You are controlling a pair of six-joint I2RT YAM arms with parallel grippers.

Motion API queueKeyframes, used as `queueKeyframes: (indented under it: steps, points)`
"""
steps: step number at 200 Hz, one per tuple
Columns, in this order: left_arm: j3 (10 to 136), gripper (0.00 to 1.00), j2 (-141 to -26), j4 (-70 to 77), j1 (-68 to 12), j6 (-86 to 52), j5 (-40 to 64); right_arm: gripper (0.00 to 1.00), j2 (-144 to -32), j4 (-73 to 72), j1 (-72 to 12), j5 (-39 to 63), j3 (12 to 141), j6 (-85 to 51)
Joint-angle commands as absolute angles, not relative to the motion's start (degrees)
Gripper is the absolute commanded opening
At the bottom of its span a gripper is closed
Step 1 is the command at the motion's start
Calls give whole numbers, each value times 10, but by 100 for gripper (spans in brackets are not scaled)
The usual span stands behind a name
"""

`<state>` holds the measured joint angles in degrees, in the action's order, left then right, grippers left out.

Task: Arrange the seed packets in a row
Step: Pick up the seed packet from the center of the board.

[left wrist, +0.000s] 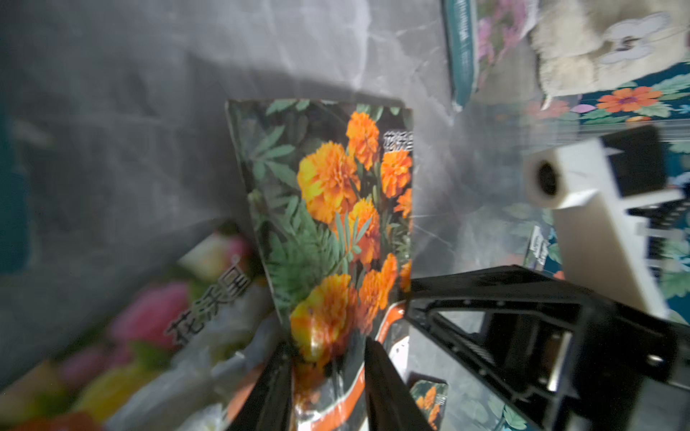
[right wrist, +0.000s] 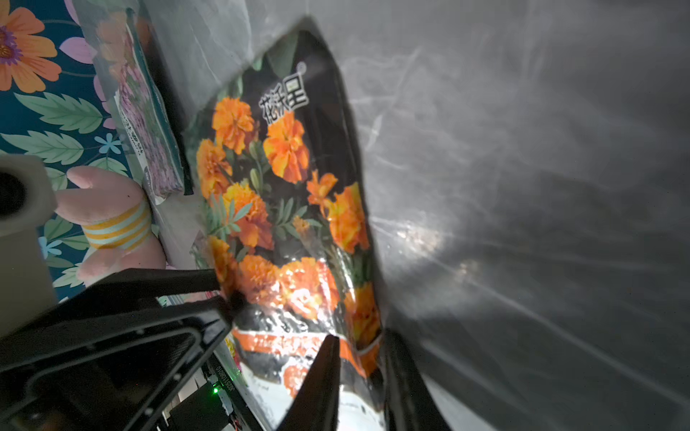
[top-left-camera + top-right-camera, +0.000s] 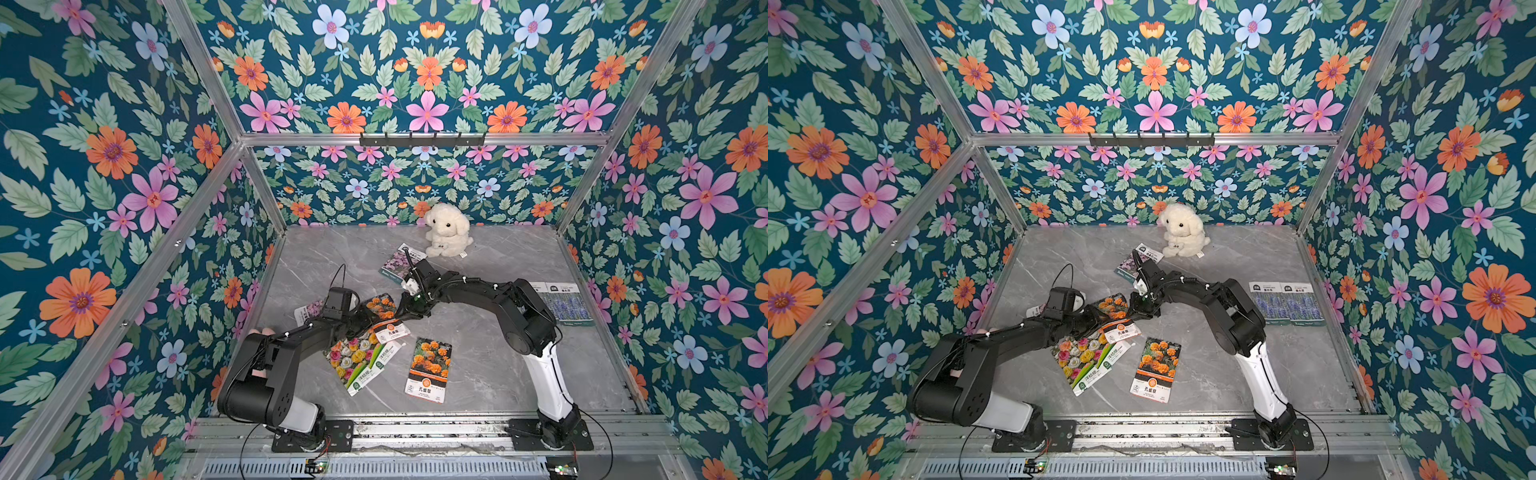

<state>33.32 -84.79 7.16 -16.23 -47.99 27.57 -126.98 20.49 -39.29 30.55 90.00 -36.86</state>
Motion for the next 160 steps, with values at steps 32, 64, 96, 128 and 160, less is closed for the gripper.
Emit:
queueKeyframes:
  steps: [32, 64, 96, 128, 160]
  points:
    - [356, 10, -841, 72, -162, -453, 289, 30, -1199, 181, -381, 266, 853, -388]
    - [359, 0, -817, 62, -162, -436, 289, 41, -1095, 93, -348, 249, 754, -426]
    - [371, 0, -806, 94, -177, -455, 325, 60, -958, 97, -305, 167, 659, -432]
    - [410, 0, -830, 152, -253, -501, 309, 76, -819, 170, -235, 105, 601, -407]
    - [486, 0, -923, 235, -358, -564, 257, 87, -699, 240, -151, 71, 565, -367]
